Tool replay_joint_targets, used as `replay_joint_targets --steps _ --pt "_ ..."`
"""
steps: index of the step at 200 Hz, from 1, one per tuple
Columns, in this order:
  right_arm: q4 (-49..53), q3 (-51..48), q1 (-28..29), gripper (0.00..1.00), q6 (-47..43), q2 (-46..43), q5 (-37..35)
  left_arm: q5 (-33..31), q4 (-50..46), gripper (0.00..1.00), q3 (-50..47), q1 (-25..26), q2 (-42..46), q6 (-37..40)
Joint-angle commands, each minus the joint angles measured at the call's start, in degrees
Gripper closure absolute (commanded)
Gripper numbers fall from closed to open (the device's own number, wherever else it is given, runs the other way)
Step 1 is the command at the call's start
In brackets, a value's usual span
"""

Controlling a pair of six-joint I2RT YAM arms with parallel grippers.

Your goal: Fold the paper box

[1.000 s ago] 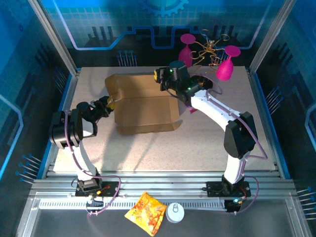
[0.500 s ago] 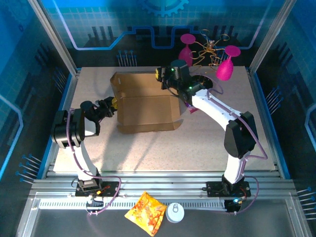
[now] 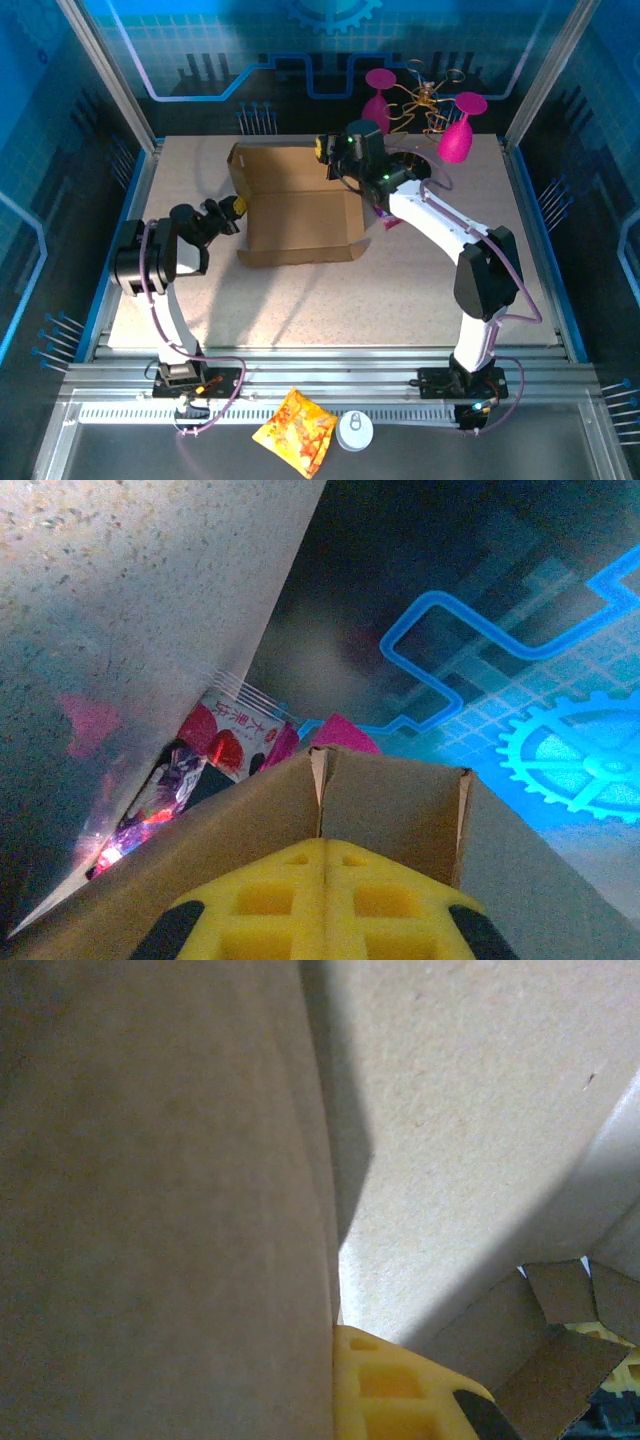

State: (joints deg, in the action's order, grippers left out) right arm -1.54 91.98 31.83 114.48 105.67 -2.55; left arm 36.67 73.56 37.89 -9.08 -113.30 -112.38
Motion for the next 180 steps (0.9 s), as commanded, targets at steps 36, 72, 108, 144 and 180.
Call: replay_joint_targets --steps 36,72,108,144,180 --pt "-1.8 1.81 0.42 1.0 1.84 -0.89 0.56 -0.1 5.0 0.71 -0.32 0.58 -0.7 -1.28" --pt "-1.65 1.88 0.29 1.0 1.81 -0.77 0.79 1.23 2.58 0.69 0.84 0.61 -0.35 0.02" --pt "-1.54 1.88 0.33 1.0 1.83 -0.6 0.98 4.1 -4.7 0.67 2.57 0.9 1.57 3.81" --pt "-2.15 1.84 0.33 1.0 2.18 -0.11 0.97 7.02 -19.57 0.67 3.3 1.11 6.52 14.41" --pt "-2.39 1.71 0.57 1.0 2.29 0.05 1.18 7.73 -25.65 0.65 5.49 1.07 8.01 18.84"
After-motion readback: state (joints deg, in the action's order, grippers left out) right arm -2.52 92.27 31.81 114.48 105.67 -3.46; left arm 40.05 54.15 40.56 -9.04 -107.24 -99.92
